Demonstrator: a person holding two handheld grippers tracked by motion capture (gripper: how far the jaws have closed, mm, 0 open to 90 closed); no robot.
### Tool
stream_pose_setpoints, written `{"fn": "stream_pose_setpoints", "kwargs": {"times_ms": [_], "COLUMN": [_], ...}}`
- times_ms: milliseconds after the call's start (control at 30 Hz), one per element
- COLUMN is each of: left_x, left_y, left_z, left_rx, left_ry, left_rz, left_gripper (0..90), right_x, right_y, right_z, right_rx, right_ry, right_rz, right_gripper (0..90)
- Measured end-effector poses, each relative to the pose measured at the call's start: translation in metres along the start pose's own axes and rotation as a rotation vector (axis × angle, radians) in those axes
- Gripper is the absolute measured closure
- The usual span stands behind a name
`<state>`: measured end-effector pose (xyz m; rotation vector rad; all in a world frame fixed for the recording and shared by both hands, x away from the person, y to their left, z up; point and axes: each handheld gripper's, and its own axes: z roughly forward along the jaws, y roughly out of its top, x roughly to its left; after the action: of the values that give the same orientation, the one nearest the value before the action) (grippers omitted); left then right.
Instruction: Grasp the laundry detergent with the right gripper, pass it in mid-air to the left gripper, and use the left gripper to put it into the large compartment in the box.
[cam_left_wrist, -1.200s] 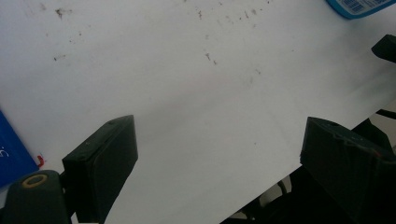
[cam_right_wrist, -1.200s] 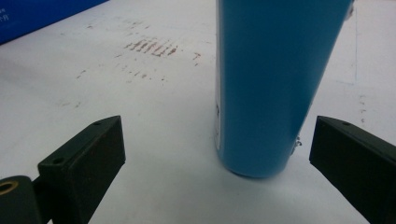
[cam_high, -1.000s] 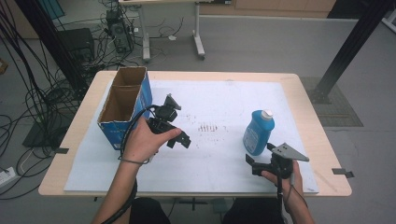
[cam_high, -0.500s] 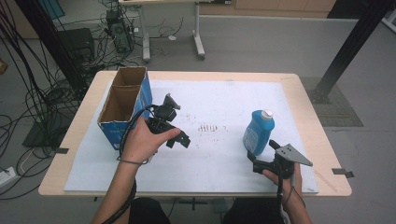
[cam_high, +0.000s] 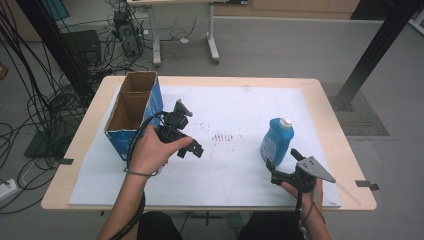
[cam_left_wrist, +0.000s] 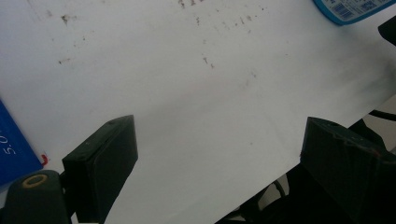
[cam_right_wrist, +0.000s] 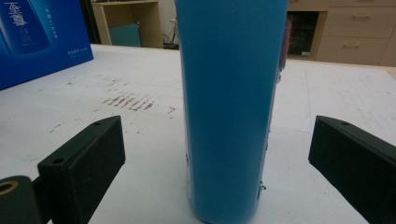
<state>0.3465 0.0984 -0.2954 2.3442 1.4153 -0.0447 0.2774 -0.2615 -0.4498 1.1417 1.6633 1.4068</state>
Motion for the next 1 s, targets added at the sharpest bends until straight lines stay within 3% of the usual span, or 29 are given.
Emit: {"fn": "stream_pose_setpoints", "kwargs": {"times_ms": [1000], "left_x": [0.002], "left_y": [-0.004], "left_z": [-0.003], "left_rx": [0.006], "left_ry": [0.004], "left_rz": [0.0], "left_gripper": [11.4], "right_x": [-0.001], "right_y": [0.008], "right_z": [0.035], "right_rx": [-0.011], "right_ry": [-0.045], "right_rz": [-0.005], "right_gripper": [3.3]}}
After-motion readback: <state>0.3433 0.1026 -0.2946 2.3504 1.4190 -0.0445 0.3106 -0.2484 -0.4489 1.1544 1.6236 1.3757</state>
